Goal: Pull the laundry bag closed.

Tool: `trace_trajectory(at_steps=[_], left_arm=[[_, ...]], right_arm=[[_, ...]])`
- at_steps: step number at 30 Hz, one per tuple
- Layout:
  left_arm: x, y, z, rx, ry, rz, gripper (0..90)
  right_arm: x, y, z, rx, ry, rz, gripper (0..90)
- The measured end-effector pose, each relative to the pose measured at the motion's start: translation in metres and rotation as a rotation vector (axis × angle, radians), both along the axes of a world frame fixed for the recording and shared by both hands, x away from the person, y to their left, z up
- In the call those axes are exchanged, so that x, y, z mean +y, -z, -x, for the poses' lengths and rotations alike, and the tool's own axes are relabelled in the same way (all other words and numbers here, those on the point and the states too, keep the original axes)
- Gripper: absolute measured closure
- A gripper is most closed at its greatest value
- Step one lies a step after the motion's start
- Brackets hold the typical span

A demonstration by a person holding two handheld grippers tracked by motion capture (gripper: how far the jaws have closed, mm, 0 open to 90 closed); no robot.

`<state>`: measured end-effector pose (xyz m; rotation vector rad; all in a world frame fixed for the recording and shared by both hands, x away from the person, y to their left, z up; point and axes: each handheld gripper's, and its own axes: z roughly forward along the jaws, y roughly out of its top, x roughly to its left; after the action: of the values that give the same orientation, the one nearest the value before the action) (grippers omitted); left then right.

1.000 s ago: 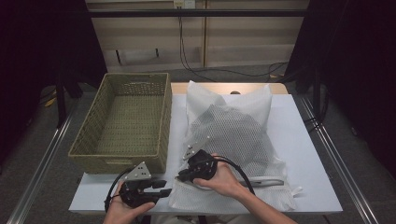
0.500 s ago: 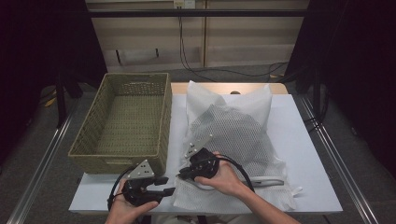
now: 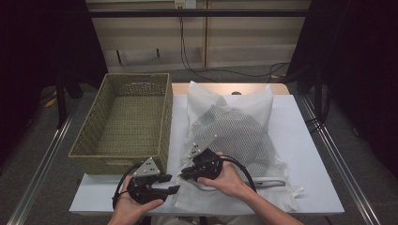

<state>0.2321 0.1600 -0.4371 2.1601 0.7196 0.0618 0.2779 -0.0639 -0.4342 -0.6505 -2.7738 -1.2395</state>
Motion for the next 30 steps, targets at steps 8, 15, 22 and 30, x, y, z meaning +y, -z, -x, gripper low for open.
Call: trace_trajectory(at_steps=[8,15,22,30], left_arm=[[-0.013,-0.001,-0.009,0.010,0.054,-0.006,61.8],[-0.021,-0.004,-0.013,0.000,0.048,-0.027,62.3],[-0.029,-0.006,-0.015,-0.026,0.072,-0.046,75.7],[-0.028,-0.011,-0.014,-0.040,0.066,-0.045,86.5]], right_arm=[[-0.006,-0.009,0.005,-0.023,0.008,-0.017,81.5],[-0.014,-0.016,0.009,-0.031,0.011,-0.028,81.5],[-0.017,-0.022,0.013,-0.042,0.001,-0.031,81.5],[-0.021,-0.022,0.014,-0.031,-0.003,-0.034,81.4]])
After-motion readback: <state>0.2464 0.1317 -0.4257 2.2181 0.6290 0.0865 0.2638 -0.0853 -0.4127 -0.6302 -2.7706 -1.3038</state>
